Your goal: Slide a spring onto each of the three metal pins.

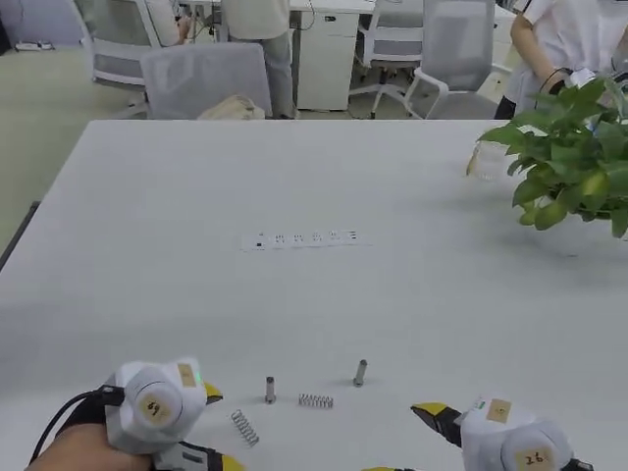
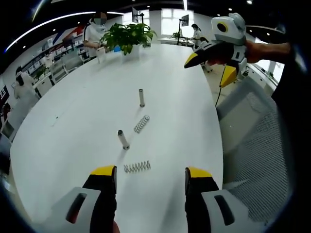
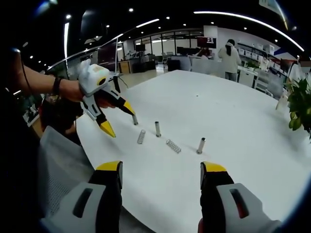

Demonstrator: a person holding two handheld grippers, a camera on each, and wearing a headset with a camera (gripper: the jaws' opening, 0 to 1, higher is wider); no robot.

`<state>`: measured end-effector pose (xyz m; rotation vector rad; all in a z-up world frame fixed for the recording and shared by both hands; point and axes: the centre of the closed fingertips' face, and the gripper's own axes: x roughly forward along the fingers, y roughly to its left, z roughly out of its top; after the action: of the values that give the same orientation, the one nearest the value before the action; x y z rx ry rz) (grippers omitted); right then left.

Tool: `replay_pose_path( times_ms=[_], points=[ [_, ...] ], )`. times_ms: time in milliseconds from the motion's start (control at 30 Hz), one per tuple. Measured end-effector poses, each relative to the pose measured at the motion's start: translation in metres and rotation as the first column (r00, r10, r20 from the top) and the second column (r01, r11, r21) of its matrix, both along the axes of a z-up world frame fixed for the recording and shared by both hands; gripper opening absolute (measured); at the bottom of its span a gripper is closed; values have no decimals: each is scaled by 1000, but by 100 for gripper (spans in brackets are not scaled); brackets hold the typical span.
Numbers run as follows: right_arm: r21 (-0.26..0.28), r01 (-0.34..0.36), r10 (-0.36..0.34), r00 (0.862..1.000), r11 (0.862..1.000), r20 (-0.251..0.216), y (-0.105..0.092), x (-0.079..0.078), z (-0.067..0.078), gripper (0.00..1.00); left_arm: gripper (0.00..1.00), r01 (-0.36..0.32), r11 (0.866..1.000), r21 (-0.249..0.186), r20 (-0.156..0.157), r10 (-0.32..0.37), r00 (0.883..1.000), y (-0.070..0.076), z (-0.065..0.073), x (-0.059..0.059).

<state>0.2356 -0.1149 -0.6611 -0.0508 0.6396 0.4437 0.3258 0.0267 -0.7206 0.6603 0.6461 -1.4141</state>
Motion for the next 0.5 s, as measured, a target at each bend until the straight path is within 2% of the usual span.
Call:
replay_pose_path(
  times_ms=[100,200,500],
  points=[
    [0,4,-4,1000,1000,0,-1,-1,1,63,50,7,1000,6,-8,-7,1000,-5,-6,2],
    [5,12,-12,1000,1000,-4,-3,-2,0,63,47,-11,1000,-3,-43,11,999,-12,-14,5],
    [2,22,-22,1000,1000,-18,-6,-7,-4,62,46,14,1000,25,-62,-12,998,-24,-34,7]
  ],
)
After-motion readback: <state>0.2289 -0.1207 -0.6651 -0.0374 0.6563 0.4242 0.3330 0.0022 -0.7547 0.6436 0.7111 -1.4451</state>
